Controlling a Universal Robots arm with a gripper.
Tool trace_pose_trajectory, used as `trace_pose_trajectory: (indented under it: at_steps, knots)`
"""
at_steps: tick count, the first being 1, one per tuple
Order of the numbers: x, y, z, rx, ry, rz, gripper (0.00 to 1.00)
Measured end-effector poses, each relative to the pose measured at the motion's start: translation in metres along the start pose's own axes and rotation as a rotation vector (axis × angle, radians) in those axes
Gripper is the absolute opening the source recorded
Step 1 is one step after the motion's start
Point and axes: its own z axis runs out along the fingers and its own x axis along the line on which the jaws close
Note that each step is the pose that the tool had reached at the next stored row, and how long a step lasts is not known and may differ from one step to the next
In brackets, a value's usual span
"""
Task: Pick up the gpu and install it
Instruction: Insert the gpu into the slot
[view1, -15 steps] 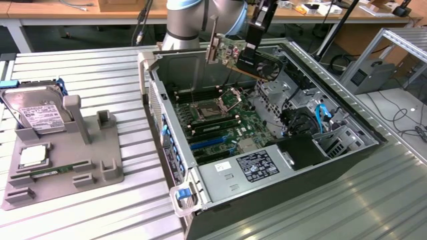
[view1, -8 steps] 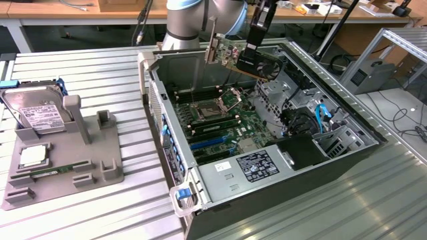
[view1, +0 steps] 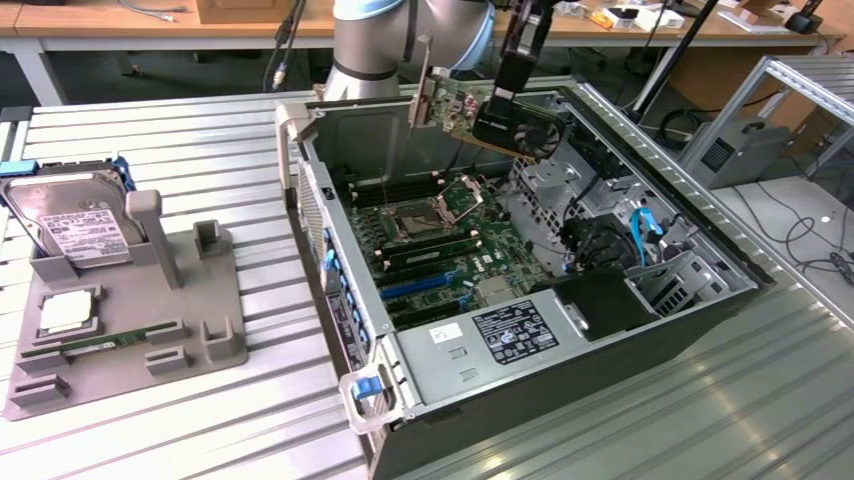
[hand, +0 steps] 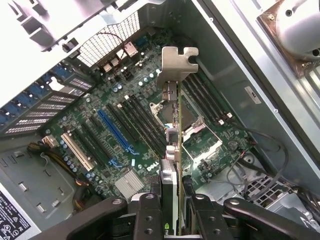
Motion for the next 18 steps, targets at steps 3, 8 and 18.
trace_pose_trajectory:
  at_steps: [3, 8, 18]
  knots:
    - [0.0, 0.0, 0.0001, -0.0005, 0.0006, -0.023, 0.27]
    - [0.0, 0.0, 0.0002, -0.0016, 0.0016, -0.065, 0.27]
    - [0.0, 0.0, 0.0005, -0.0036, 0.0035, -0.146, 0.27]
